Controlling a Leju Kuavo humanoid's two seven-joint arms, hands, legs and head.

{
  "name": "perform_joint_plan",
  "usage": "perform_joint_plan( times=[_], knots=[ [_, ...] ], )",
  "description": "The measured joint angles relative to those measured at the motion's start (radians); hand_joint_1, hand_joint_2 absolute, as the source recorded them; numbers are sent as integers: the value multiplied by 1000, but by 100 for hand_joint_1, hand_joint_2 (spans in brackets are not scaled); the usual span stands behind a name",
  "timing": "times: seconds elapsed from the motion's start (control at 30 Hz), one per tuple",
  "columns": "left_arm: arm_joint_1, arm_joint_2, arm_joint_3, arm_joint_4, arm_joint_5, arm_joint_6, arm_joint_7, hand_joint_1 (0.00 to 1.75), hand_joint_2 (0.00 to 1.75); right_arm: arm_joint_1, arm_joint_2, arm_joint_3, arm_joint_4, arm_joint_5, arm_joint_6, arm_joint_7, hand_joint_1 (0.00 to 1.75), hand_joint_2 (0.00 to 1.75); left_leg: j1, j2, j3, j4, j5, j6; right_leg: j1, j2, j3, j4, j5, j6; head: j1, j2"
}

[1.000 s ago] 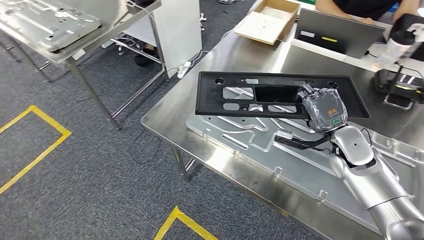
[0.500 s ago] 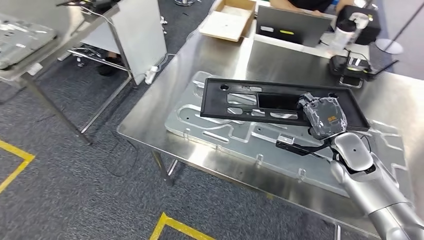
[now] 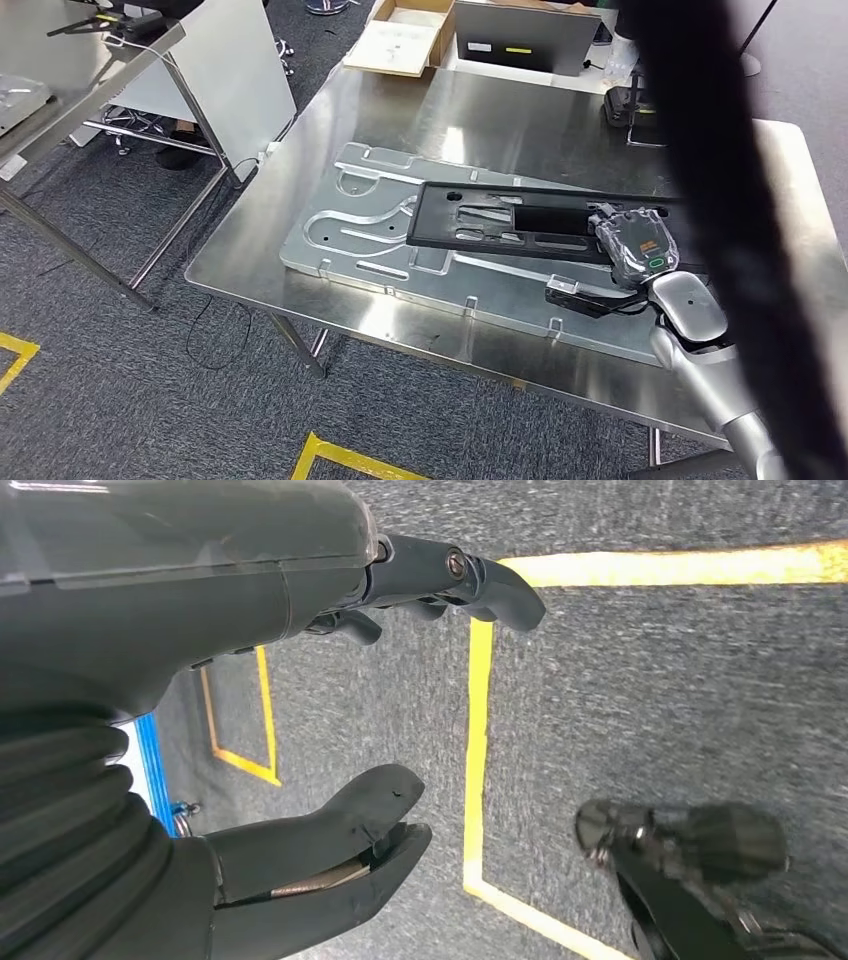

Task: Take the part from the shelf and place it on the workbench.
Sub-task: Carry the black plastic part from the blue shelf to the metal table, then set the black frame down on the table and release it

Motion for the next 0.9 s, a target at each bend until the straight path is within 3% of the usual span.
perform_joint_plan(
  times=[0.03, 0.07, 0.13, 0.2, 0.27, 0.33, 0.53, 0.83, 0.9],
  knots=[
    [3, 0, 0, 0, 0, 0, 0, 0, 175, -2, 6, 5, 10, 0, 12, 2, 175, 175, 0, 0, -15, 26, 1, 2, 2, 3, -1, 0, 0, -1, 0, 0],
    [5, 0, 1, 0, 0, 0, 1, 0, 175, -5, 11, 11, 23, 0, 22, 3, 175, 175, 0, -1, -10, 11, 22, 5, 4, 6, -1, 1, 1, -1, 0, 0],
    [5, 0, 3, 0, 0, 0, 4, 0, 175, -15, 23, 23, 53, 0, 30, 5, 175, 175, -1, -5, 47, -117, 94, 14, 5, 12, -1, 3, 1, -1, 0, 0],
    [5, 0, 6, 0, 0, 0, 7, 0, 175, -34, 36, 33, 92, -2, 28, 3, 175, 175, -4, -12, 97, -227, 135, 20, 8, 18, -5, 7, 2, 6, 0, 0],
    [4, 0, 9, 0, 0, -1, 12, 0, 175, -52, 47, 43, 134, -6, 23, -4, 175, 175, -6, -14, 106, -255, 140, 19, 12, 20, -10, 9, 3, 8, 0, 0],
    [4, -2, 12, 0, -1, -5, 16, 0, 175, -66, 56, 51, 170, -11, 19, -12, 175, 175, -7, -14, 104, -257, 144, 18, 11, 20, -10, 8, 5, 6, 1, 0],
    [2, -4, 23, 0, -4, -21, 30, 0, 175, -103, 89, 73, 238, -23, 25, -23, 175, 175, -12, -15, 101, -257, 148, 27, 7, 20, -8, -4, 14, 19, 1, 0],
    [1, -5, 30, 0, -8, -35, 11, 0, 175, -127, 119, 98, 286, -62, 46, -38, 175, 175, -13, -14, 101, -256, 148, 31, 6, 21, -7, -7, 16, 25, 0, 0],
    [2, -5, 34, 0, -1, -43, 4, 0, 175, -129, 120, 99, 290, -68, 46, -42, 87, 87, -12, -14, 101, -256, 148, 31, 7, 21, -7, -6, 16, 25, 0, 0]
  ],
)
